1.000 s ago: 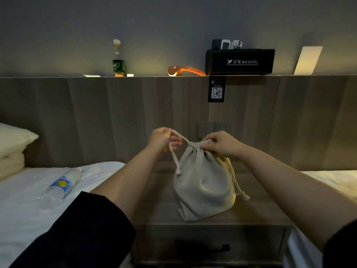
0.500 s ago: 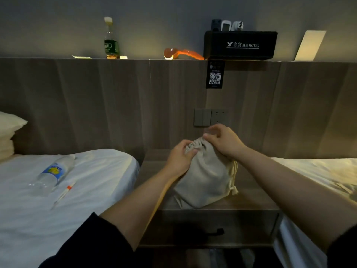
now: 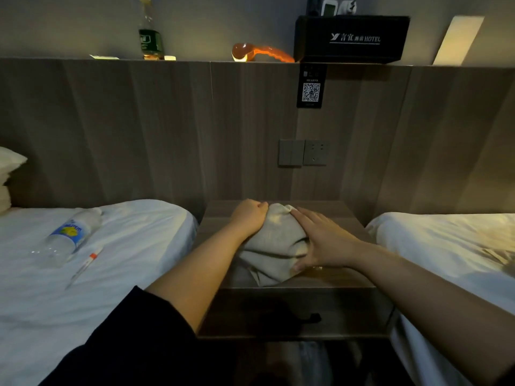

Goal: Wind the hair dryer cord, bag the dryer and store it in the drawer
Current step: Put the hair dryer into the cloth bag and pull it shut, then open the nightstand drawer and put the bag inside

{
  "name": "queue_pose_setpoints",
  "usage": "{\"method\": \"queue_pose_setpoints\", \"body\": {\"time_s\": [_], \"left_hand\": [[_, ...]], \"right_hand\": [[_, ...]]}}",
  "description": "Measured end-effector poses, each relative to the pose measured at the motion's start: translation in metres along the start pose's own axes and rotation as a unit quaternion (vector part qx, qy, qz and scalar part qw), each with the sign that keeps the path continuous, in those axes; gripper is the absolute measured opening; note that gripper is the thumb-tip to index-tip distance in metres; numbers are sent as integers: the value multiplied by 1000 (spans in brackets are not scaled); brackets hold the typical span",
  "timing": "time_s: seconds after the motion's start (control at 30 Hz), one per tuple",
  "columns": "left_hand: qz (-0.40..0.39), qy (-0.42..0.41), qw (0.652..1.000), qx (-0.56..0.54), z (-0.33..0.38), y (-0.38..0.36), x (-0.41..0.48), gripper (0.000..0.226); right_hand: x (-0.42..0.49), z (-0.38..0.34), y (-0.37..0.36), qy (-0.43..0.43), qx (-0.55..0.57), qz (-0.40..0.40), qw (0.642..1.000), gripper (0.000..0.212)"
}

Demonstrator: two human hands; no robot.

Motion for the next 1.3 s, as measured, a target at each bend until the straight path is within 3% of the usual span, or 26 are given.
{"method": "queue_pose_setpoints", "body": {"time_s": [0.17,0.33,0.43,0.63,0.73,0.83,0.93,1.03,1.1,1.17,1.3], "left_hand": [[-30,35,998,-42,-15,0,4,44],[-13,45,991,-128,-21,7,1,43],[6,24,982,-190,-20,10,-4,43],[-60,1,987,-150,-29,-1,-23,44],[-108,6,981,-161,-38,-10,-33,71],[-125,-18,984,-129,-38,-14,-32,83],[-113,-14,987,-116,-39,-13,-30,65],[-115,18,981,-152,-48,-14,-32,53],[-110,35,975,-188,-50,-14,-36,48],[-94,62,970,-218,-50,-14,-39,48],[-72,81,962,-251,-44,-12,-43,49]], "right_hand": [[17,-2,-1,-34,104,33,993,110],[37,4,19,-62,180,87,978,31],[45,15,22,-100,207,85,969,15],[47,31,9,-202,301,63,930,27],[45,35,1,-255,327,54,908,34],[46,32,-1,-270,278,58,920,34],[48,17,18,-186,107,121,969,29],[42,-17,35,-27,54,164,985,47],[38,-20,22,23,45,92,994,55],[34,-7,3,-6,91,2,996,68],[23,9,-12,-93,234,-95,963,84]]}}
Point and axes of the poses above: each hand's wrist, its own x-axis towards the middle knuckle, its own y-axis out of the back of the hand, z = x × y, the point moved 10 cm from there along x, towards the middle knuckle, and after that the axes turned 14 degrees about z, right-handed, at the moved point
